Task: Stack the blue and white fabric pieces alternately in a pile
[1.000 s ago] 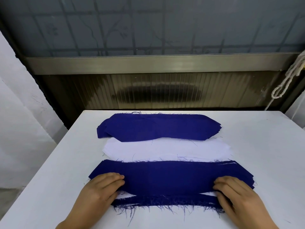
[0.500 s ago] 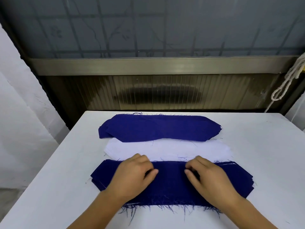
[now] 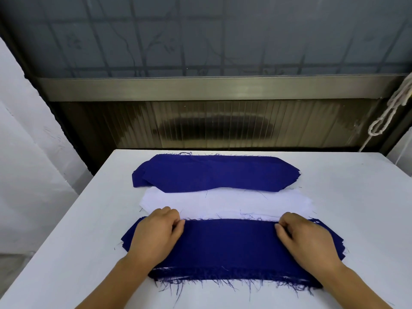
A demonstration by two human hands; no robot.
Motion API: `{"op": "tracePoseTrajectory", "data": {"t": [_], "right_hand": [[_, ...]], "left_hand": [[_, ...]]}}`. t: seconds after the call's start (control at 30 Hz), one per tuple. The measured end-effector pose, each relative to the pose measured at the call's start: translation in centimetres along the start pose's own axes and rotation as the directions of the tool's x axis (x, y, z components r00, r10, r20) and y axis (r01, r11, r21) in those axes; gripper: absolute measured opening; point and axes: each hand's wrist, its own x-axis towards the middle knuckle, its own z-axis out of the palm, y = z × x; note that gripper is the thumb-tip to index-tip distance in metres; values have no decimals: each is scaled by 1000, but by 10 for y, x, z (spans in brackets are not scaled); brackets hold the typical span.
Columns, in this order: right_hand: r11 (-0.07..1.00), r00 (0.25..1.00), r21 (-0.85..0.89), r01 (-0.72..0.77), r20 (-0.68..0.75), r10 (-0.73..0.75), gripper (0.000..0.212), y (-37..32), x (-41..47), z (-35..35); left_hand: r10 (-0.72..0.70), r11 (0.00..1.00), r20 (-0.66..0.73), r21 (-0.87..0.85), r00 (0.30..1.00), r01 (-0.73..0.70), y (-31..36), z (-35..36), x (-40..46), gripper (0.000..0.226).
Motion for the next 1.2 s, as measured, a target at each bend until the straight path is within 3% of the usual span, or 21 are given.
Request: {"op": "tracePoseTrajectory", "data": {"t": [0.23, 0.33, 0.43, 0.53, 0.63, 0.87, 1.03, 1.1, 1.2], "right_hand": [[994, 999, -106, 2, 35, 2, 18, -2, 25, -5], [998, 998, 16, 63, 20, -63, 2, -8, 46, -3], [979, 984, 170, 113, 119, -134, 20, -10, 62, 6], [938, 980, 337, 85, 141, -139, 22, -8, 65, 13], [926, 982, 363, 105, 109, -154, 17, -3, 64, 20], [917, 994, 399, 6, 94, -47, 15, -8, 77, 18], [965, 995, 258, -53, 95, 29, 41, -17, 95, 15], [989, 995, 139, -51, 87, 39, 43, -20, 99, 18], [994, 999, 101, -48, 10, 47, 36, -22, 101, 23]], "left_hand": [[10, 998, 53, 63, 999, -13, 2, -2, 19, 19], [97, 995, 88, -5, 991, -97, 11, 1, 40, 14], [165, 984, 134, -82, 977, -155, 16, 11, 58, 30], [164, 970, 177, -207, 971, -126, 11, 24, 62, 36], [125, 948, 168, -309, 978, -68, 5, 32, 60, 35], [63, 955, 150, -295, 987, -16, 10, 30, 63, 36], [-89, 944, 164, -302, 982, 136, 13, 26, 80, 58], [-142, 953, 153, -246, 978, 177, 13, 27, 88, 56], [-197, 962, 118, -170, 973, 216, 16, 29, 91, 49]]}}
